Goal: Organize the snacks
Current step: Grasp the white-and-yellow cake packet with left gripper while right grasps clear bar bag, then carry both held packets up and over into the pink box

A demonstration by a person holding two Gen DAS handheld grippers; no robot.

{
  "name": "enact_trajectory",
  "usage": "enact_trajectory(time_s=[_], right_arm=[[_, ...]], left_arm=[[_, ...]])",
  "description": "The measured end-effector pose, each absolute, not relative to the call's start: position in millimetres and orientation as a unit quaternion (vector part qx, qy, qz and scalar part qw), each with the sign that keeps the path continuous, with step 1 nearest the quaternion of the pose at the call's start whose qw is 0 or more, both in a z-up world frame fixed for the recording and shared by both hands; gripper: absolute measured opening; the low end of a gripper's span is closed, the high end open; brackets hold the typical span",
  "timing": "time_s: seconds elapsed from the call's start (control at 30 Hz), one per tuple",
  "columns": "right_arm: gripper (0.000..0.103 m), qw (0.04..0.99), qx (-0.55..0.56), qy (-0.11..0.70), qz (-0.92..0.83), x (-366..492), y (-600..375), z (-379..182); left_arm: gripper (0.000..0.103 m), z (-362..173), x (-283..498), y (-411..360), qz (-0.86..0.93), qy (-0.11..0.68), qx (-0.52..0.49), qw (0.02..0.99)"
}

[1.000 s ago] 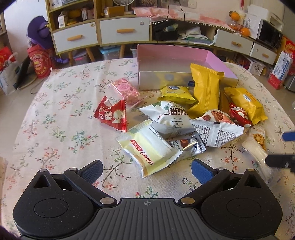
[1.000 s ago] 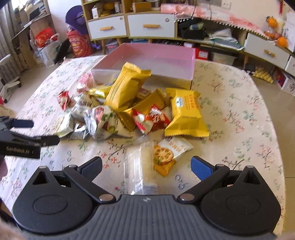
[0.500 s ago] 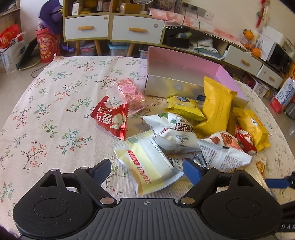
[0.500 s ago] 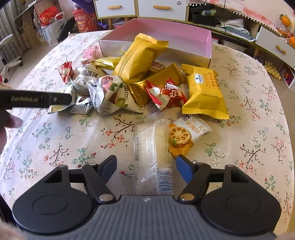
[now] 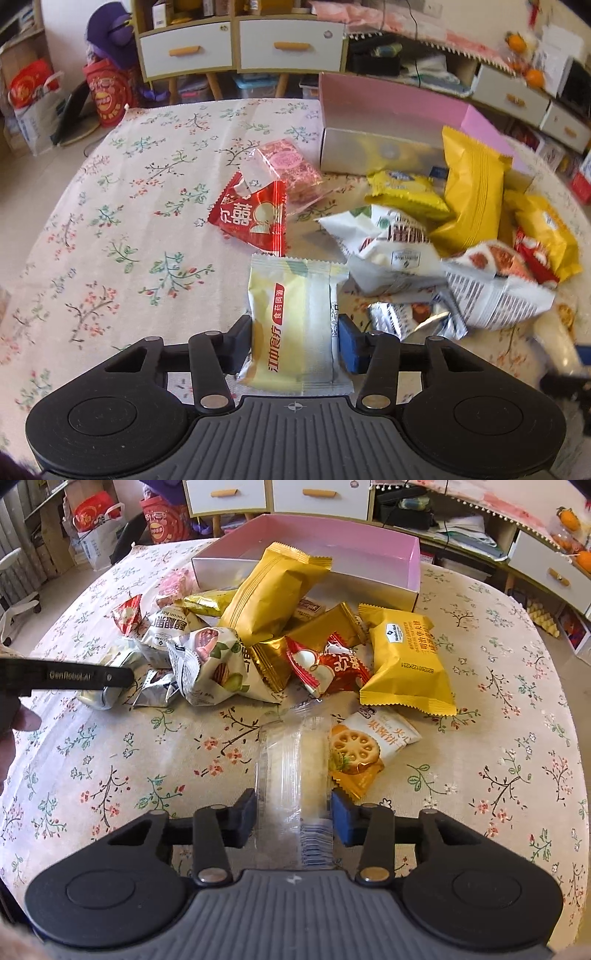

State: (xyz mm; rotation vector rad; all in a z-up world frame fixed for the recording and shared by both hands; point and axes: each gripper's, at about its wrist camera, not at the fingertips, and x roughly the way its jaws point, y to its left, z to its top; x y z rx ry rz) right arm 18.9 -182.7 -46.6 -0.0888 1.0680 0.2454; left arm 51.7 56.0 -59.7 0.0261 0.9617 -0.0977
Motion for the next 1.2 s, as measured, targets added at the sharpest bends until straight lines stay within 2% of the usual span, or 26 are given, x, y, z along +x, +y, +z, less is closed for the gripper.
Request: enact_trajectory(time_s=[0.3, 0.4, 1.03, 1.2], right_arm=[[0.030, 0.859, -0.053, 0.498, 0.108, 17.3, -179.0, -43.0], [0.022, 0.861, -0.050, 0.494, 0.108, 18.3, -179.5, -39.1], [0.015, 0.870, -0.017, 0.479, 0.118, 18.2, -185.7, -23.4], [0.016, 0.864, -0.020, 0.489, 0.118, 19.6, -184.2, -28.0]], left_arm=[[0.045, -57.2, 47.9, 59.0, -0.050, 0.467, 0.030, 0.882], [0.045, -56.6, 47.8, 60.3, -0.051, 0.467, 0.029, 0.882], [0.044, -35.1, 32.3, 66.6, -0.073, 0.447, 0.023, 0.891], [0.045, -41.5, 32.0, 67.2, -0.081, 0.464, 0.027, 0.882]])
